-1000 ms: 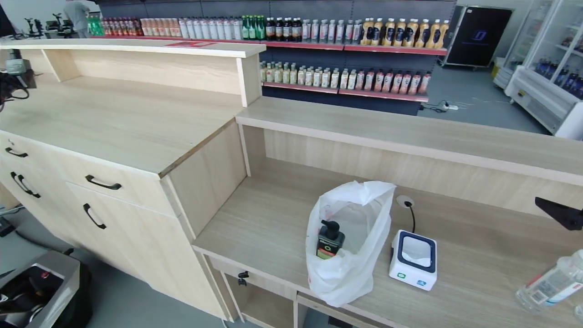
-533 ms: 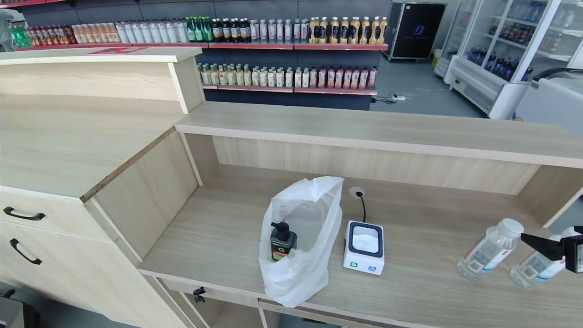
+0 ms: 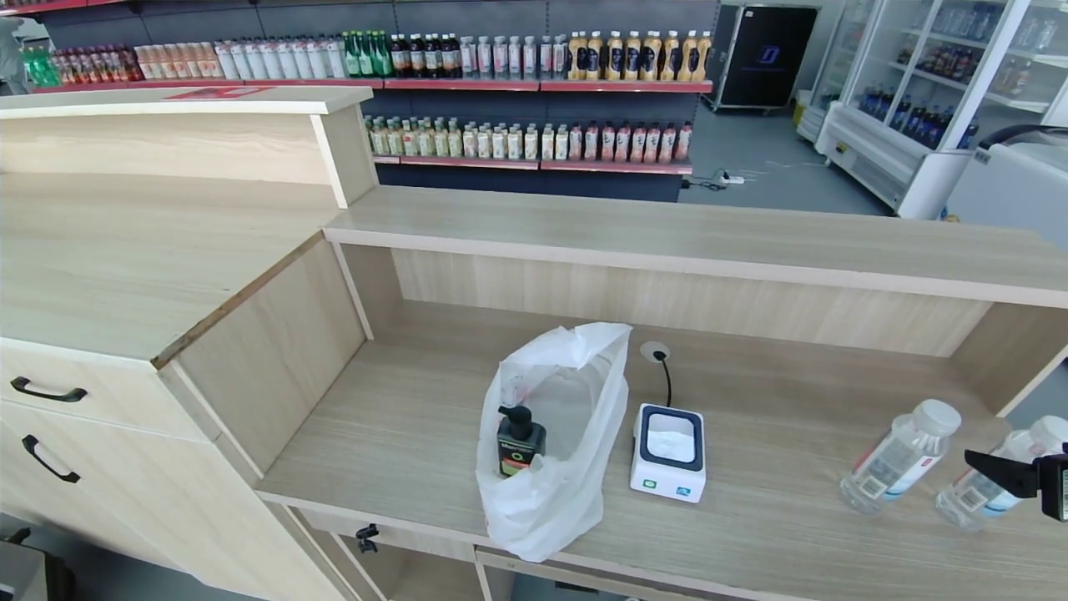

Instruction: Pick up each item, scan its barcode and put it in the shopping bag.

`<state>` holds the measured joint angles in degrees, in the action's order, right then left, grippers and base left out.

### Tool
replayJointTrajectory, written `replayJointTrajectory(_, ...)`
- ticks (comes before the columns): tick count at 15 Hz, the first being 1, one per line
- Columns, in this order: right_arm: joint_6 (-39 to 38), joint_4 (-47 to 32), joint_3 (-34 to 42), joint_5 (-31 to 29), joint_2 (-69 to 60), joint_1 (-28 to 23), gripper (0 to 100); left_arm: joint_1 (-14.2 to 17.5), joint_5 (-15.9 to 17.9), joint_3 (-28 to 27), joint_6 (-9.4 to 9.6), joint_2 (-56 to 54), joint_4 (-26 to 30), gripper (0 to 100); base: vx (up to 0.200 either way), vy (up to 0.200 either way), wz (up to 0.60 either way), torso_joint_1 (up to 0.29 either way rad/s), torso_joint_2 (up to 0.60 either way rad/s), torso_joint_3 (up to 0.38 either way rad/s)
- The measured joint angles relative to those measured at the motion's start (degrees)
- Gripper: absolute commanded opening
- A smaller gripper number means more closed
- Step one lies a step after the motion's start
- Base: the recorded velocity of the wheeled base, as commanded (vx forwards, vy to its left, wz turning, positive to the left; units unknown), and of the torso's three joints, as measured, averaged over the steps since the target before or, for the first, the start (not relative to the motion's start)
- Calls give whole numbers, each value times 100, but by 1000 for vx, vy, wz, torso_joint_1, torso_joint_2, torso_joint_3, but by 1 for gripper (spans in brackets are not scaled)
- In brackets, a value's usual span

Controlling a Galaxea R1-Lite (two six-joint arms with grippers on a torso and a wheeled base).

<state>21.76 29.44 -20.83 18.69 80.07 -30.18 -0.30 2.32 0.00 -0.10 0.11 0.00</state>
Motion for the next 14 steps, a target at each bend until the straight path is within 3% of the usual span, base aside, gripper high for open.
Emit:
replayJointTrajectory(8,-37,193,20,30,-144,-239,100,-2,2,0,-1,0,0,100,0,0,0,0,0,0)
replayJointTrajectory(11,-247,324,-57,805,-217,-388,100,-2,0,0,0,0,0,100,0,0,0,0,0,0)
replayJointTrajectory(14,-617,364,-88,1053,-538,-402,100,-5,0,0,-1,0,0,100,0,0,0,0,0,0)
